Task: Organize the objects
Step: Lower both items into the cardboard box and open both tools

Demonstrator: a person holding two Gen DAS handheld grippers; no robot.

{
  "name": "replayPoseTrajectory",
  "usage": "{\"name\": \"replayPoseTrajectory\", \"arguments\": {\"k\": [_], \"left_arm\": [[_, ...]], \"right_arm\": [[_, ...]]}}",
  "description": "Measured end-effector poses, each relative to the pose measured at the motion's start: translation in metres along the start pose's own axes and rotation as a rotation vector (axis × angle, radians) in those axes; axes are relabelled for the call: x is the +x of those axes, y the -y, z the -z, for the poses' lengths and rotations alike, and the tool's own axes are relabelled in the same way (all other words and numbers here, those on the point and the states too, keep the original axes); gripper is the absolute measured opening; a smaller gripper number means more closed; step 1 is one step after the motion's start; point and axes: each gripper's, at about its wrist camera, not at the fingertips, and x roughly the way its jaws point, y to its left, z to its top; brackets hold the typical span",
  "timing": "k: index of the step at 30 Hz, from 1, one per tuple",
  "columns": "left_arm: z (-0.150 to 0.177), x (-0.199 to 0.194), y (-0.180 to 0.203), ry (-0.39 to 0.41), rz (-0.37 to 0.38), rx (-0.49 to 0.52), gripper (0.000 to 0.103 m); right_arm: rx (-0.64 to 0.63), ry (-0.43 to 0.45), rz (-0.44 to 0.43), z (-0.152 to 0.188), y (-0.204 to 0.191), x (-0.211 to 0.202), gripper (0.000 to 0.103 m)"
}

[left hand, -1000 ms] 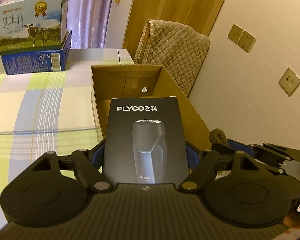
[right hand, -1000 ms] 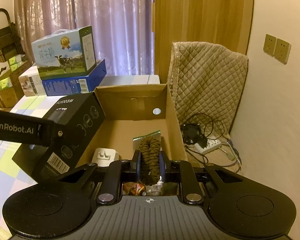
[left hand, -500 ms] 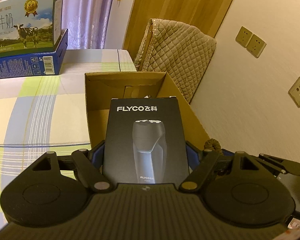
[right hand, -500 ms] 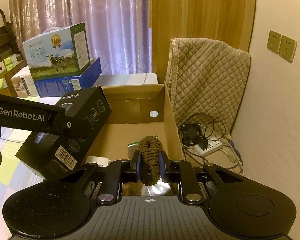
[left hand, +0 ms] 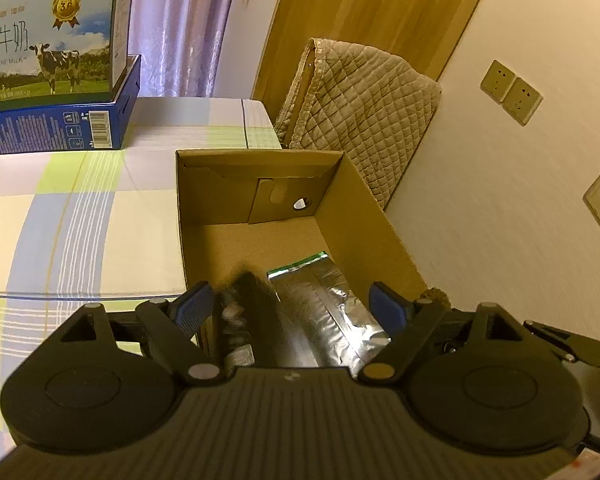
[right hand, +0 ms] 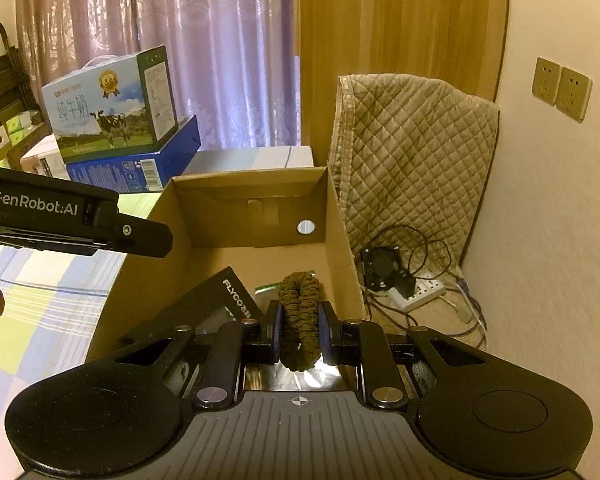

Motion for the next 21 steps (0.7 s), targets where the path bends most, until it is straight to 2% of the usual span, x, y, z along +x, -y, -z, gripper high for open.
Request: {"name": "replayPoseTrajectory", "arguments": {"k": [21], "left_arm": [[0.001,-0.015,-0.002,0.019,-0.009,0.016,0.082]], "right_arm": [[0.008,0.008,-0.015,-0.002,-0.003,-0.009,0.015]]}}
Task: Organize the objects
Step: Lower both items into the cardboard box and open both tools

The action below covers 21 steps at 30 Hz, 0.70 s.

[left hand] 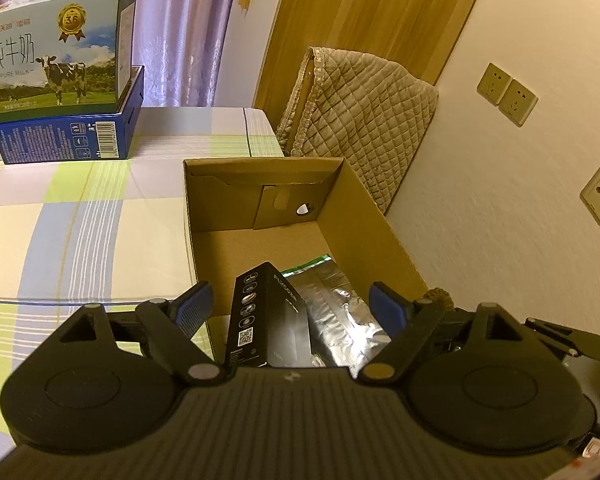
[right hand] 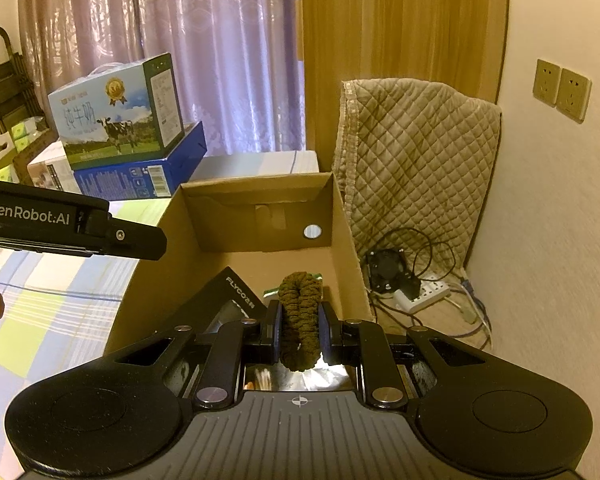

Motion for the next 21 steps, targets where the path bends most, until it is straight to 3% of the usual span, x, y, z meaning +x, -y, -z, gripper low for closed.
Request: {"name": "replayPoseTrajectory", "arguments": {"k": [21], "left_arm": [[-0.002,-0.009,-0.028,0.027,-0.034,-0.037,0.082]], "right_arm": [[0.009,0.004,-0.045,-0.014,-0.009,0.009,0.016]]}}
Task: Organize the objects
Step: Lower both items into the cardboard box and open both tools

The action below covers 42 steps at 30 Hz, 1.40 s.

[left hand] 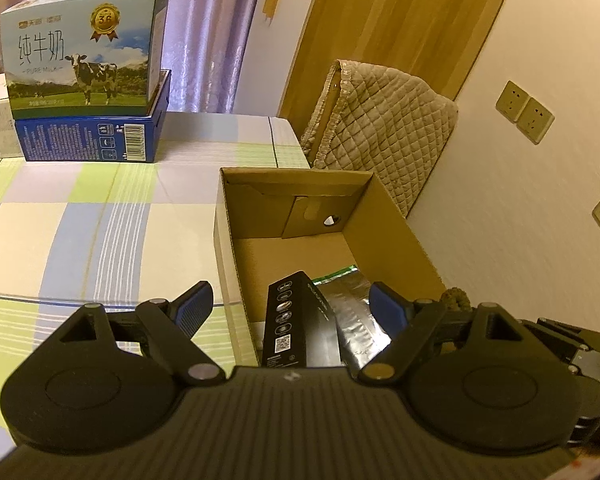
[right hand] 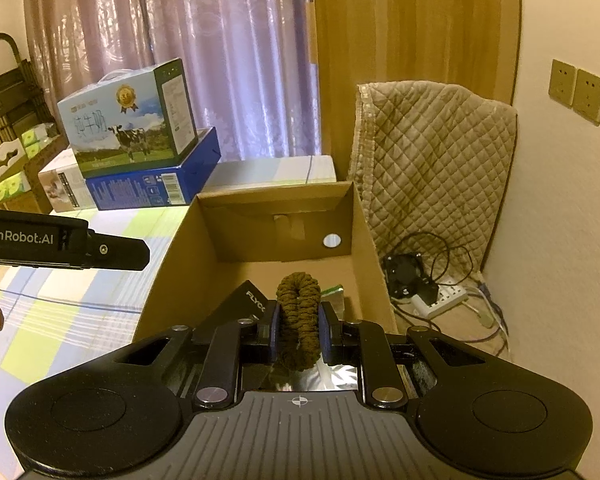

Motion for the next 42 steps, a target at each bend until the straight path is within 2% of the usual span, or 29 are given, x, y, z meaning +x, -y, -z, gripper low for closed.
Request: {"name": "replayPoseTrajectory", "arguments": {"k": [1,2,3,5,20,25,31,35,38,42], "left_arm": [[0.0,0.0,-0.001,0.0,-0.002,0.0,0.082],[0.0,-0.001,-0.001,0.001,-0.002,-0.001,0.082],[-0.001,-0.001,-0.002,0.002,-0.003,-0.004,0.082],[-0.002,-0.001,-0.004,0.004,-0.006,-0.006,0.082],[0.005,-0.005,-0.018,-0.001,-0.025,-0.021,0.083],[0.009,-0.014,-0.021,0.004,-0.036,-0.007,0.084],[0.02,-0.036,-0.029,0.03,-0.058,0.006,0.09],[0.032,-0.056,-0.032,0.061,-0.073,0.034,0.102],[0.045,-0.072,-0.036,0.072,-0.083,0.041,0.102],[0.064,-0.092,-0.041,0.085,-0.103,0.037,0.102]], "right_arm": [[-0.002,0.003,0.0,-0.001,-0.001,0.001,0.016],[-0.008,0.004,-0.006,-0.001,-0.002,0.002,0.021],[-0.014,0.005,-0.009,-0.002,-0.003,0.004,0.045],[-0.019,0.031,0.004,-0.002,-0.005,0.003,0.071],[-0.037,0.0,-0.019,0.004,-0.016,0.003,0.071],[-0.025,-0.006,-0.022,0.008,-0.017,-0.006,0.071],[-0.037,-0.017,-0.049,0.018,-0.025,-0.029,0.072],[-0.027,-0.021,-0.039,0.029,-0.033,-0.049,0.08],[-0.004,-0.026,-0.042,0.038,-0.038,-0.065,0.088],[0.016,-0.023,-0.041,0.053,-0.047,-0.089,0.089]]}}
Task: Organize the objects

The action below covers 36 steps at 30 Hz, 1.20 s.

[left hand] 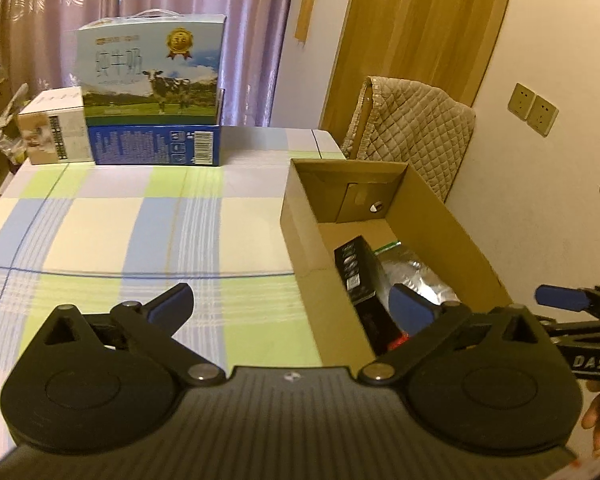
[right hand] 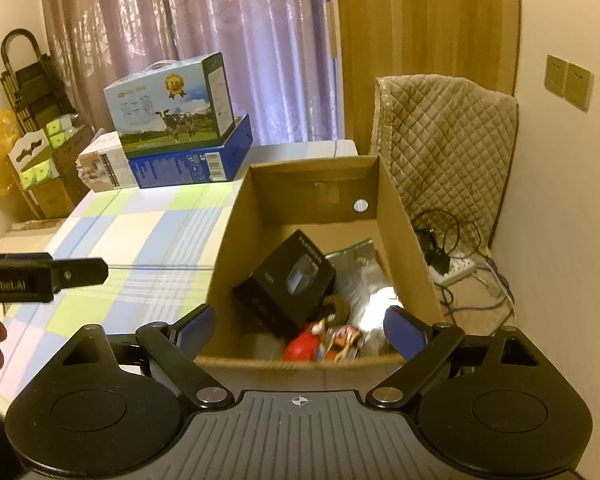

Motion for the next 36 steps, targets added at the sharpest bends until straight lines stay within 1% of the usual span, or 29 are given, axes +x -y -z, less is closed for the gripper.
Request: {"name": "replayPoseTrajectory", "arguments": {"k": [4,8,13,16,21,27,31,36], "left_arm": [[0.022,-0.022,-0.004,0.011,-0.018,0.03,0.102],[0.044,-0.043,-0.006,-0.013,0.0,0.036,0.102],[0.072,-0.067,-0.008,-0.03,-0.021,0.042,0.102],[0.088,-0.084,-0.009,-0.024,-0.048,0.04,0.102],[0.108,-0.104,-0.007,-0.042,-0.041,0.054,0.102],[0.125,-0.115,-0.007,-0.065,-0.037,0.046,0.102],[0.129,-0.115,-0.009,-0.071,-0.05,0.04,0.102],[0.132,-0.111,-0.012,-0.09,-0.05,0.015,0.102]], "right_arm": [[0.024,0.002,0.006,0.015,-0.007,-0.02,0.089],[0.043,-0.005,0.021,0.033,-0.017,-0.038,0.089],[0.066,-0.014,0.026,0.056,-0.03,-0.06,0.089],[0.06,-0.016,0.024,0.067,-0.038,-0.07,0.089],[0.044,-0.028,0.018,0.079,-0.051,-0.077,0.089],[0.07,-0.037,0.02,0.084,-0.052,-0.082,0.089],[0.067,-0.037,0.023,0.084,-0.055,-0.086,0.089],[0.057,-0.064,0.01,0.086,-0.059,-0.082,0.089]]}}
